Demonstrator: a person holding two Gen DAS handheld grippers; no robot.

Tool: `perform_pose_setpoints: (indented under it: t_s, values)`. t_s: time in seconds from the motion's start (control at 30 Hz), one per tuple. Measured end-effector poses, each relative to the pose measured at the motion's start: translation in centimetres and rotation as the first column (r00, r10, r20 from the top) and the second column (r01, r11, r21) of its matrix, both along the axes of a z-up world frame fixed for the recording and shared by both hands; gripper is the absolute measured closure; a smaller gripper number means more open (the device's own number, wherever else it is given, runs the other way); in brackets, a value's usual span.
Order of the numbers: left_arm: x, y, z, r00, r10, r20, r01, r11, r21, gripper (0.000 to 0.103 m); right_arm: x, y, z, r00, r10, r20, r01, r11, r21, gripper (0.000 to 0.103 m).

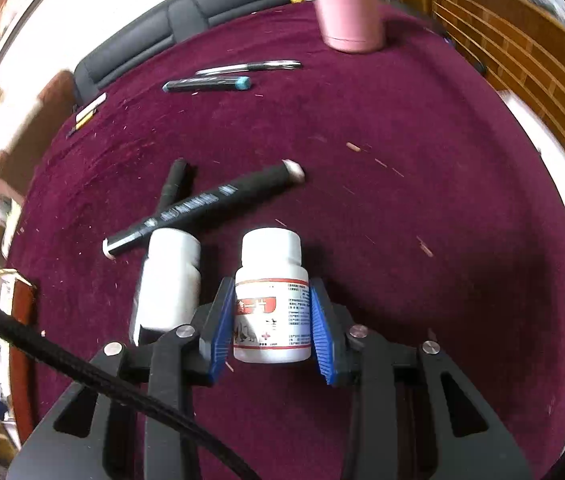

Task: Organize objects
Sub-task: 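Grasp the white QR-labelled pill bottle with the left tool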

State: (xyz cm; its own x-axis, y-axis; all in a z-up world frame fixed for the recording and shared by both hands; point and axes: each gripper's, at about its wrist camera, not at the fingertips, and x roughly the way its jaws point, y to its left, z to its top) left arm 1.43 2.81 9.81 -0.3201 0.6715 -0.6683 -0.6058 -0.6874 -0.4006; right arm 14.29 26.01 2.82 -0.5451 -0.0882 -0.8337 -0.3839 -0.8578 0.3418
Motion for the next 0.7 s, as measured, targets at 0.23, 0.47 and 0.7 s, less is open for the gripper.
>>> perform_pose_setpoints:
  t_s: [0.23,0.47,0.7]
  values:
    - [-3.4,9.2,-3.0,0.99,-0.125,-0.067,0.111,0.977,-0.182,0.037,3.7,3.4,-0.7,0.991,-0.063,-0.118,0.046,0.989,-0.142,0.07]
    - [-7.8,11.5,-5.3,0.997,-0.077,-0.033,0.066,0.965,-0.254,0.043,3.7,3.3,-0.7,0.989,-0.057,-0.14,0.037,0.989,-0.143,0.07]
    - [-9.7,14.8,-8.0,0.994,-0.105,-0.02,0.091,0.929,-0.358,0.044,3.6,3.1,-0.8,0.988,-0.058,-0.144,0.039,0.99,-0.136,0.07]
